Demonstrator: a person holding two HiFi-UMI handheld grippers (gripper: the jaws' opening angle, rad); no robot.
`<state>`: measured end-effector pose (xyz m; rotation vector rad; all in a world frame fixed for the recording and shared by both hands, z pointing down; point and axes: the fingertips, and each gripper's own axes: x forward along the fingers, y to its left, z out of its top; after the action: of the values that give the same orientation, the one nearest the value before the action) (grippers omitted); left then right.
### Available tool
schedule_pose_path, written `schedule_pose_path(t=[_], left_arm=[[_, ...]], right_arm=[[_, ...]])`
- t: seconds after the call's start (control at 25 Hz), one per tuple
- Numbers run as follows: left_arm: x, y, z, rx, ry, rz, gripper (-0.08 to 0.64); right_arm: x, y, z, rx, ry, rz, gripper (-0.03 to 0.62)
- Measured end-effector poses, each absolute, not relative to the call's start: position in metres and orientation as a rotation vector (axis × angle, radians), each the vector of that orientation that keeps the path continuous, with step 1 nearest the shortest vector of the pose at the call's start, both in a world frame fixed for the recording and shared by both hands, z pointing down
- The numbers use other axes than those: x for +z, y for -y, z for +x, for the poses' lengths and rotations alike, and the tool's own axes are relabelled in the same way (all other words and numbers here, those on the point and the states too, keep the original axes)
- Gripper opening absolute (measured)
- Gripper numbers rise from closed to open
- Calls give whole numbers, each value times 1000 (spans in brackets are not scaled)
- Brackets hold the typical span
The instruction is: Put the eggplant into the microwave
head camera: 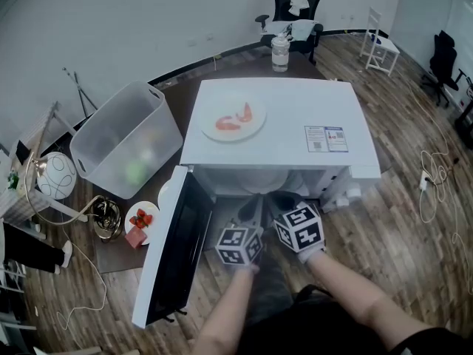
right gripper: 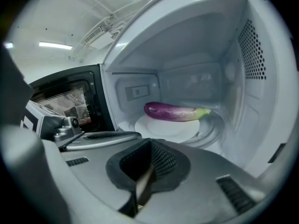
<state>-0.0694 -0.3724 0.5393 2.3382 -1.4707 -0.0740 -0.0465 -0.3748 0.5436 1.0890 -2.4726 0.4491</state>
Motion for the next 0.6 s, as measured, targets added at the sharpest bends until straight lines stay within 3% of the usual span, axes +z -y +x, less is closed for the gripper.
schedule_pose_path(t=[0.6], left_arm=[[538, 385, -69, -61, 1473, 2337, 0]], right_arm=[[542, 390, -52, 464, 2475, 1102, -2]])
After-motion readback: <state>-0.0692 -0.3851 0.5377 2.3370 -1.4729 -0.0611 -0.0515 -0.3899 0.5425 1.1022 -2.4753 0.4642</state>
